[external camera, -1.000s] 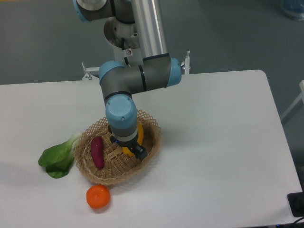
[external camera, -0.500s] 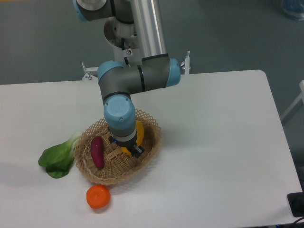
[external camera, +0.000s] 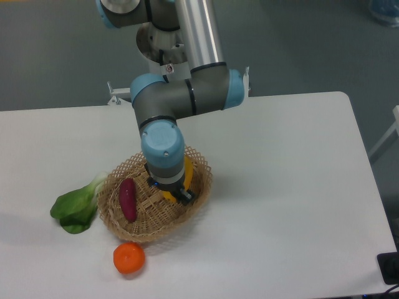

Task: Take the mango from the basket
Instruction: 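Lift the mango out of the basket and carry it away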

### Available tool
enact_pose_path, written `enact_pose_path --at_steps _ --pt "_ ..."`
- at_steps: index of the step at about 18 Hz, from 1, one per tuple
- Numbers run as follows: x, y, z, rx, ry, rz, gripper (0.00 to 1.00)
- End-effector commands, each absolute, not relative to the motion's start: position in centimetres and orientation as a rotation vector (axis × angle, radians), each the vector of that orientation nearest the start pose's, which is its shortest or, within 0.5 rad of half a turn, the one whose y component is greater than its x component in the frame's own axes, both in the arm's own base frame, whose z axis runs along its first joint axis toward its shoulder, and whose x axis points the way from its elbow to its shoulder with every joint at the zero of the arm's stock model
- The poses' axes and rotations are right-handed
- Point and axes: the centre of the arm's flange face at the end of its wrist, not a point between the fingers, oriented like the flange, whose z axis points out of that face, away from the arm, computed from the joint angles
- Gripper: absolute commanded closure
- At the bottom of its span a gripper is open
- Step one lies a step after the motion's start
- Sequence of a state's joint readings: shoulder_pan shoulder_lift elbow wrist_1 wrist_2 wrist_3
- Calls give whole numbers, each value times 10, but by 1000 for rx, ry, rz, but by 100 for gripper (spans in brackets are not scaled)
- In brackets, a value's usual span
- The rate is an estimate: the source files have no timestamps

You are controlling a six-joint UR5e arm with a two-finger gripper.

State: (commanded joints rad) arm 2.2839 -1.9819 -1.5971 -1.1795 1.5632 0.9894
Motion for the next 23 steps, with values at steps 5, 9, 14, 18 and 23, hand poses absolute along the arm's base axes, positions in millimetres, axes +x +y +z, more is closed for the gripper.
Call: enact_pose_path --at_steps 5,9,14,18,23 --pt "-364 543 318 -3082 371 1 40" --pt "-397 534 328 -3072 389 54 41" --pt "-431 510 333 -3063 407 81 41" --pt "-453 490 333 -3062 429 87 40" --pt "-475 479 326 -3066 436 81 40"
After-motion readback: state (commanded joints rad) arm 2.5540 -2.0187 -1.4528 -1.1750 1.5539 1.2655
